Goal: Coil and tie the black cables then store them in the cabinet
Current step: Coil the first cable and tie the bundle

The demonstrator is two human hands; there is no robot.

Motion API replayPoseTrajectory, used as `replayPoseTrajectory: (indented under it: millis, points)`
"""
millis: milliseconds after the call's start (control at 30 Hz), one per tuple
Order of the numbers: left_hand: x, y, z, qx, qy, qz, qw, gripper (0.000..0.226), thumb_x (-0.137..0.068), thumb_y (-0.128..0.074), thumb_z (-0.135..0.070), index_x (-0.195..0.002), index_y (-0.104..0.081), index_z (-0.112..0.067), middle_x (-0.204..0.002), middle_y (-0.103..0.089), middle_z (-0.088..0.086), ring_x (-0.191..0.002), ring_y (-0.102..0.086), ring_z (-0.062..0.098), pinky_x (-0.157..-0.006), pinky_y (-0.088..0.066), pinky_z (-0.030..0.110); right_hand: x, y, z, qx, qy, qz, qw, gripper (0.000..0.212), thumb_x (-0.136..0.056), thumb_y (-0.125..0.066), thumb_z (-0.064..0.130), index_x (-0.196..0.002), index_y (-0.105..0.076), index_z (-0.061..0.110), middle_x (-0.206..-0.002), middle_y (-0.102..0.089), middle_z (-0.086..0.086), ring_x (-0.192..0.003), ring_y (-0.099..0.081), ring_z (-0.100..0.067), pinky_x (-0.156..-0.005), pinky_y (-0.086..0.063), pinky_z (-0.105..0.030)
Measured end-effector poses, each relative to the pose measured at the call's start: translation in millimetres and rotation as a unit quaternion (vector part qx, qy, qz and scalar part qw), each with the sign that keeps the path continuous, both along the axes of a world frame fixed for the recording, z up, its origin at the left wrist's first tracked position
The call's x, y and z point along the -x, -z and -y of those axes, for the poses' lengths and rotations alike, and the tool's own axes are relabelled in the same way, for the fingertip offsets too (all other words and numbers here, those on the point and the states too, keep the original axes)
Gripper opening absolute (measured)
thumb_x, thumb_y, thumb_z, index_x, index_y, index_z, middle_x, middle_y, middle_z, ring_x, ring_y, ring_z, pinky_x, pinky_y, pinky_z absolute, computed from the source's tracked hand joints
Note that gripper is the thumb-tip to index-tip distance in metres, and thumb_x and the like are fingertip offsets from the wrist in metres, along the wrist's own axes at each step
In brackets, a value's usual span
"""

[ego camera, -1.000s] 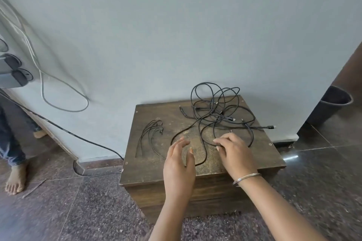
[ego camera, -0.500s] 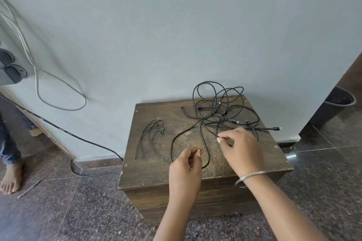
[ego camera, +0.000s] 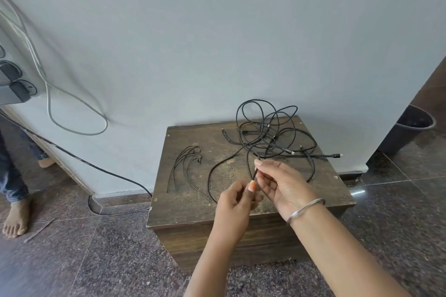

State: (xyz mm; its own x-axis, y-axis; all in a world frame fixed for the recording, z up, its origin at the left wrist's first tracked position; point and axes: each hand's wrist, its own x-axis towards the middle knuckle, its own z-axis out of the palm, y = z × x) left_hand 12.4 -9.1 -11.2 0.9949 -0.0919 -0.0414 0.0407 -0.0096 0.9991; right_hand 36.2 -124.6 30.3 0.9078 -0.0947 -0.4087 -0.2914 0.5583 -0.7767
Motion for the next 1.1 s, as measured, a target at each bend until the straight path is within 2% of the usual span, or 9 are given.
replayPoseTrajectory:
  millis: [100,200,267,333,533,733,833,933,1100]
  points:
    - [0,-3,-2,0.114,-0.010,-0.094,0.989,0.031,-0.100,-0.042,-0.026,-0.079,-0.057,-0.010,-0.053,-0.046,-0.007,-0.047,-0.045,0.007,-0.048,-0.043,0.020,-1,6,-1,0.164,-0.006,0.085,0.983,0.016,-0.081,-0.069,0.005,-0.091,-0.060,0.015,-0.081,-0.061,-0.002,-0.068,-0.061,-0.010,-0.058,-0.053,-0.022]
    - [-2,-7,-9,0.280,-0.012,-0.186,0.942,0.031,-0.099,-0.041,-0.023,-0.073,-0.052,-0.010,-0.053,-0.033,-0.005,-0.039,-0.026,0.004,-0.038,-0.024,0.017,0,9,7,0.517,-0.047,0.265,0.813,0.036,-0.086,-0.060,0.002,-0.113,-0.062,0.026,-0.119,-0.054,0.008,-0.108,-0.051,0.000,-0.090,-0.046,-0.020]
    - [-3,-10,-13,0.379,0.010,-0.229,0.896,0.029,-0.094,-0.045,-0.023,-0.068,-0.052,-0.011,-0.051,-0.030,-0.005,-0.035,-0.023,0.003,-0.035,-0.020,0.016,0,15,10,0.586,-0.119,0.336,0.727,0.040,-0.087,-0.058,0.001,-0.118,-0.062,0.025,-0.132,-0.049,0.013,-0.127,-0.037,-0.001,-0.106,-0.029,-0.018]
    - [-3,-12,-15,0.446,0.032,-0.247,0.860,0.028,-0.089,-0.047,-0.023,-0.065,-0.055,-0.010,-0.049,-0.028,-0.006,-0.034,-0.020,0.003,-0.034,-0.018,0.016,1,23,10,0.573,-0.184,0.332,0.726,0.032,-0.089,-0.057,0.005,-0.116,-0.061,0.022,-0.127,-0.055,0.012,-0.129,-0.041,-0.007,-0.104,-0.030,-0.016]
    - [-3,-17,-21,0.539,0.050,-0.242,0.805,0.030,-0.093,-0.042,-0.022,-0.092,-0.065,-0.003,-0.050,-0.025,-0.007,-0.041,-0.013,0.003,-0.037,-0.017,0.015,2,18,12,0.456,-0.234,0.259,0.818,0.033,-0.097,-0.049,0.015,-0.108,-0.061,0.043,-0.066,-0.060,0.010,-0.062,-0.057,-0.013,-0.065,-0.050,-0.036]
    - [-2,-11,-15,0.585,-0.005,-0.193,0.788,0.020,-0.090,-0.047,-0.015,-0.084,-0.064,-0.006,-0.069,-0.060,0.001,-0.055,-0.058,0.009,-0.053,-0.052,0.020,13,14,4,0.663,-0.303,0.264,0.631,0.032,-0.096,-0.045,0.021,-0.123,-0.056,0.035,-0.081,-0.070,-0.005,-0.075,-0.065,-0.022,-0.062,-0.048,-0.032]
    - [-6,-6,-16,0.565,-0.055,-0.142,0.811,0.015,-0.085,-0.052,-0.012,-0.081,-0.064,-0.004,-0.098,-0.072,0.014,-0.089,-0.072,0.022,-0.080,-0.058,0.034,19,8,4,0.700,-0.327,0.272,0.573,0.019,-0.095,-0.047,0.030,-0.084,-0.060,0.024,-0.077,-0.068,-0.007,-0.074,-0.063,-0.026,-0.056,-0.036,-0.031]
    - [-11,-2,-17,0.470,-0.065,-0.079,0.877,0.011,-0.089,-0.049,-0.010,-0.083,-0.057,-0.004,-0.110,-0.070,0.018,-0.109,-0.064,0.028,-0.096,-0.049,0.038,25,2,10,0.700,-0.344,0.275,0.562,0.029,-0.093,-0.050,0.042,-0.078,-0.063,0.021,-0.058,-0.054,0.003,-0.054,-0.051,-0.014,-0.046,-0.029,-0.028]
    - [-11,5,-16,0.229,-0.004,0.000,0.973,0.019,-0.092,-0.050,-0.016,-0.097,-0.059,-0.001,-0.114,-0.069,0.013,-0.116,-0.061,0.024,-0.105,-0.043,0.039,26,-8,22,0.630,-0.282,0.310,0.653,0.027,-0.084,-0.059,0.051,-0.076,-0.068,0.027,-0.056,-0.061,0.001,-0.050,-0.050,-0.010,-0.048,-0.034,-0.022]
